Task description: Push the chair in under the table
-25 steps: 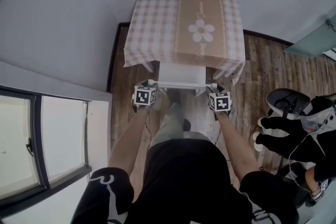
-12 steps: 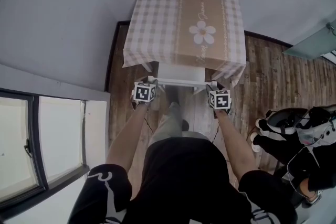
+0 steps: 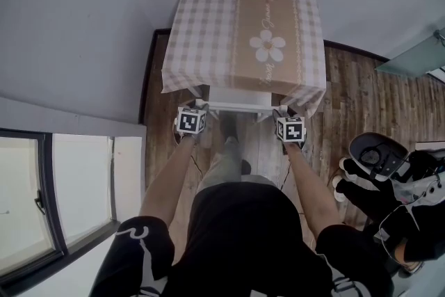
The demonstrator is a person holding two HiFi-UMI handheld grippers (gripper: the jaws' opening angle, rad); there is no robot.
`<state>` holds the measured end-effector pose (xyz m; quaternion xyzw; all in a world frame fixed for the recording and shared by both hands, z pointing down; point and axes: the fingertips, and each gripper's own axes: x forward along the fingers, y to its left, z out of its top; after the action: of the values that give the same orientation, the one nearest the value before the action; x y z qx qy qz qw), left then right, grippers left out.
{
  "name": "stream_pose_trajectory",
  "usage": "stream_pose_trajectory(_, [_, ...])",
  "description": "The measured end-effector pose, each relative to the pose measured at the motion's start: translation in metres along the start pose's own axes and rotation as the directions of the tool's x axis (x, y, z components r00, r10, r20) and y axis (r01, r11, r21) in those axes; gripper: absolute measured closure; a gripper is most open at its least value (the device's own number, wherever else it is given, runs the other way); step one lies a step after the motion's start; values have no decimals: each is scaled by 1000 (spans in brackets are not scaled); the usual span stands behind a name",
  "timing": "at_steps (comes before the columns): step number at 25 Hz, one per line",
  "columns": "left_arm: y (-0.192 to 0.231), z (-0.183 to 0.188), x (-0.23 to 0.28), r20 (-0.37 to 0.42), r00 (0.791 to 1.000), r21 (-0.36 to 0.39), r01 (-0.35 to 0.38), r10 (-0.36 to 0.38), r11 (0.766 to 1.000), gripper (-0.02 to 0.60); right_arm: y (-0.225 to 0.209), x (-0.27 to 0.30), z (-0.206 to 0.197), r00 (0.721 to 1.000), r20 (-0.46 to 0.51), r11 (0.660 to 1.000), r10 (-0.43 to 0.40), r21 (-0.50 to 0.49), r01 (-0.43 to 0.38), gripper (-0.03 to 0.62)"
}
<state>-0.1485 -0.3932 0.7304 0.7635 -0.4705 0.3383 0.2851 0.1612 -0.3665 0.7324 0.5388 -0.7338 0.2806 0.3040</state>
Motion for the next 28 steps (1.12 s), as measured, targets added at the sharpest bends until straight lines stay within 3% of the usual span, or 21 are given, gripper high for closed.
stream_pose_trajectory(28, [20, 66, 46, -20, 999, 40, -42, 43, 998, 367, -34, 50, 60, 999, -27, 999, 28, -20, -29, 359])
